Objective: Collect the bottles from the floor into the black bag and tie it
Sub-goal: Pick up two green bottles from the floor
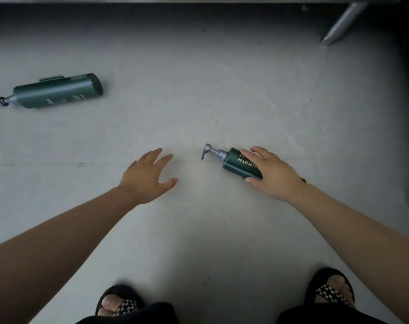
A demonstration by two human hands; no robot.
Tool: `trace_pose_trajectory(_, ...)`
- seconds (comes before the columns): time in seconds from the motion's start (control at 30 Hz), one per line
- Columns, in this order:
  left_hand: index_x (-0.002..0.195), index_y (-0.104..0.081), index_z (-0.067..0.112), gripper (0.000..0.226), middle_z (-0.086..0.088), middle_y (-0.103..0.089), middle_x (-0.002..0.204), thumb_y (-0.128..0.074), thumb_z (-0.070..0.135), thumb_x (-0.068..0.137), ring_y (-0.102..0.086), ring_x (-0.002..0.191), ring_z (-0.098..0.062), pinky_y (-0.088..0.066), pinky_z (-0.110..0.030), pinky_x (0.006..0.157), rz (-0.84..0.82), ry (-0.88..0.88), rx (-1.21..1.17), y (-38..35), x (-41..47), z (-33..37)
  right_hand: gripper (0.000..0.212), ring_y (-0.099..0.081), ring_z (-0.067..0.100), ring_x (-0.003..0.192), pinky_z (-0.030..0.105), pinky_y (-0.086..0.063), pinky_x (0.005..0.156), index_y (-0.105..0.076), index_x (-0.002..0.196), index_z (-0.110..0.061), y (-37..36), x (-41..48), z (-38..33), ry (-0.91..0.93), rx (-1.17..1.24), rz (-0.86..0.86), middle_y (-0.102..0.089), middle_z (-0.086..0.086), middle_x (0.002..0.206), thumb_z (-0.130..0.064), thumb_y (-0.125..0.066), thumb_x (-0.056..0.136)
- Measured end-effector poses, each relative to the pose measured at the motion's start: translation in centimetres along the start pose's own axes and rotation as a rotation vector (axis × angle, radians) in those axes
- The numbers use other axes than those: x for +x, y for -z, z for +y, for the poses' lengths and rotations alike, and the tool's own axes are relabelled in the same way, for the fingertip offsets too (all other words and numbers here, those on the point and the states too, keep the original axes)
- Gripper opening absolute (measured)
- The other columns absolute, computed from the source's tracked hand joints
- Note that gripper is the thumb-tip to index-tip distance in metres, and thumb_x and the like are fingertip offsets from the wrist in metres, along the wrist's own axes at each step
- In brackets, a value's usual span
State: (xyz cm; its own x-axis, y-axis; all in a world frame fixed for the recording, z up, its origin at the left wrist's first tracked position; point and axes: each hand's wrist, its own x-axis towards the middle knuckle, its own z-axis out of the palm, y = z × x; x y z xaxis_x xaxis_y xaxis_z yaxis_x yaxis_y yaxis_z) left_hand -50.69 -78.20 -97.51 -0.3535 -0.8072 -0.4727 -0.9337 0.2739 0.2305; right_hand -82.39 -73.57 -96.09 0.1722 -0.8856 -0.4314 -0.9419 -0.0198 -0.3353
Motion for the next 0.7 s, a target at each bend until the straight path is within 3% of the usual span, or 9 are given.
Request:
trace_pose_trajectory(0.1,0.148,-0.016,0.034,0.072,0.001,-0.008,0.16,-0.037,0.065,0.086,-0.012,0.146,-0.021,-0.024,-0.043,0.115,-0.062,0.026,0.041,-0.7,-0.1,-0.5,0.069,-0.044,0.027,0.122,0.038,-0.046,0.091,-0.019,0.147,-0.03,-0.8,0.3,-0.7,-0.009,-0.014,0.017,-0.033,0.003,0.147,-0.027,-0.057,0.089)
trace_pose_trajectory(0.27,0.148,-0.01,0.038,0.073,0.003,0.0,0.16,-0.038,0.064,0.086,-0.007,0.147,-0.019,-0.024,-0.047,0.114,-0.135,0.048,0.075,-2.2,-1.5,-1.3,0.068,-0.046,0.027,0.117,0.041,-0.047,0.089,-0.02,0.147,-0.033,-1.8,0.8,-2.8,-0.029,0.107,0.037,-0.038,0.003,0.141,-0.034,-0.056,0.089)
trace_pose_trajectory(0.5,0.148,-0.007,0.039,0.081,0.004,0.007,0.16,-0.047,0.065,0.083,-0.005,0.147,-0.019,-0.028,-0.047,0.113,-0.095,0.054,0.098,-3.0,-2.1,-3.7,0.072,-0.048,0.027,0.112,0.041,-0.048,0.087,-0.014,0.148,-0.032,-3.0,1.5,-4.8,-0.037,0.194,0.076,-0.039,0.006,0.136,-0.038,-0.055,0.089)
trace_pose_trajectory(0.7,0.149,-0.005,0.038,0.083,0.004,0.008,0.16,-0.052,0.059,0.084,-0.002,0.147,-0.02,-0.031,-0.04,0.11,-0.042,0.045,0.081,-4.0,-2.0,-3.9,0.08,-0.048,0.025,0.107,0.038,-0.048,0.084,-0.007,0.148,-0.034,-3.7,1.8,-5.5,-0.023,0.204,0.064,-0.038,0.006,0.133,-0.035,-0.058,0.087)
